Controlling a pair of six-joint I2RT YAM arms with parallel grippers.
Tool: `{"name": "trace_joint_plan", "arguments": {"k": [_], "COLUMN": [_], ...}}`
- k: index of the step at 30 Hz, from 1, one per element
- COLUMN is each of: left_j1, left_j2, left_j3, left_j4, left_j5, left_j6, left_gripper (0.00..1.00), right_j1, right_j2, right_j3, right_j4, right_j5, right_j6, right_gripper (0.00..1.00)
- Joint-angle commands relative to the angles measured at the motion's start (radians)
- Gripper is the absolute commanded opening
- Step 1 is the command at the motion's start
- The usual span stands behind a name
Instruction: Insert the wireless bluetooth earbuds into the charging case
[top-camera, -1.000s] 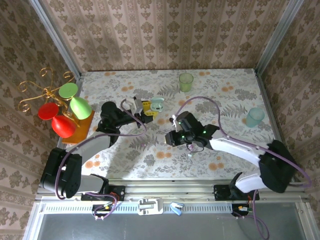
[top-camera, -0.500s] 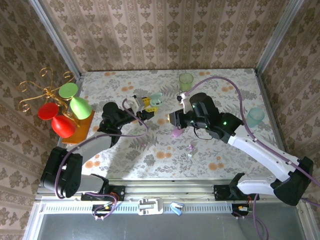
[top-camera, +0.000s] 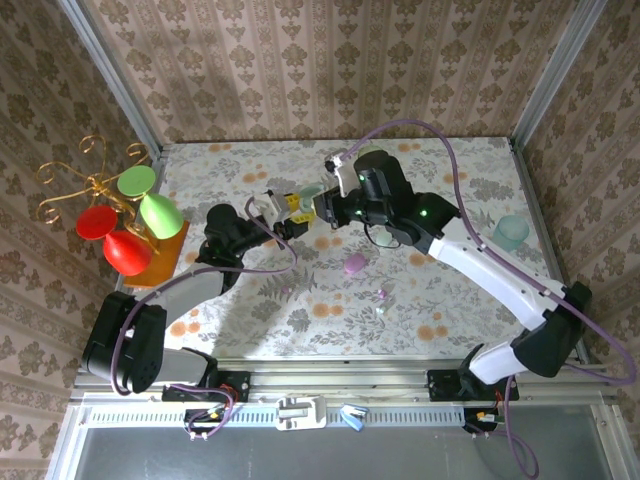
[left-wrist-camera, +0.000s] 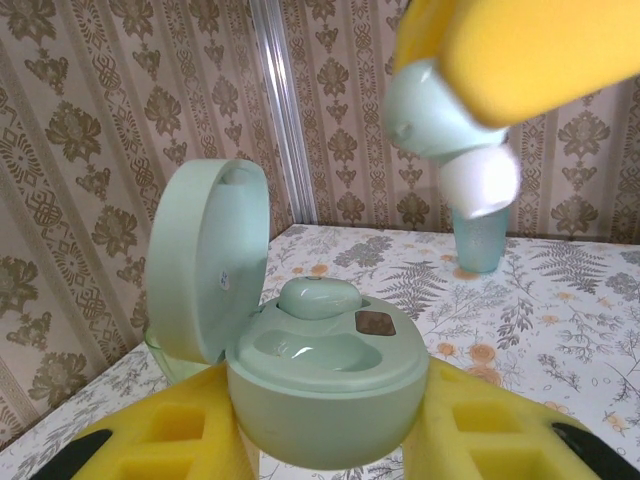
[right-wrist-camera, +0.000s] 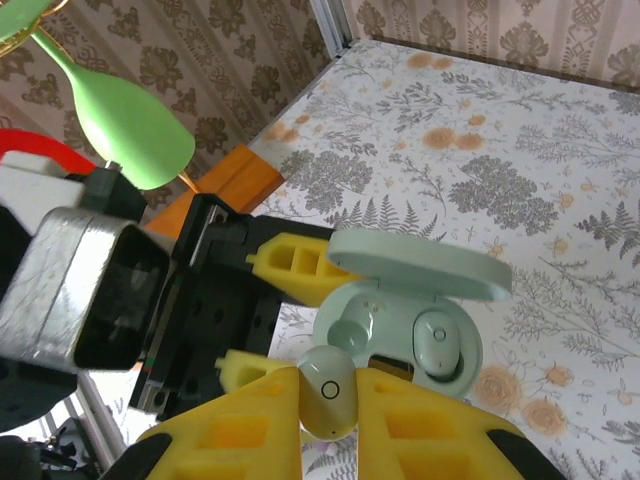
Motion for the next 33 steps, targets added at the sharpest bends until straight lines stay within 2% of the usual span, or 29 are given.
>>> {"name": "trace_joint_plan", "arguments": {"k": [1,4,33], "left_j1": [-0.005,-0.035,-0.033], "left_j2": [0.001,0.001,-0.009], "left_j3": [-0.006,-0.010,-0.004], "left_j4": [0.033,0.038,0.021], "left_j5": [0.009,0.008,-0.045], "left_j6": [0.018,0.016,0.010], "left_gripper": [0.30,0.30,0.29], "right_j1": [0.001,0.002,0.011], "right_j2": [0.038,0.059,0.076], "right_j3": [0.058,0.065,0.021], "right_j4": [-0.044,-0.037,-0.035], "right_j5": [0.042,0.048,0.031], "right_j6": [-0.040,-0.040,-0.040], "right_gripper": [0.16,0.16,0.16]}}
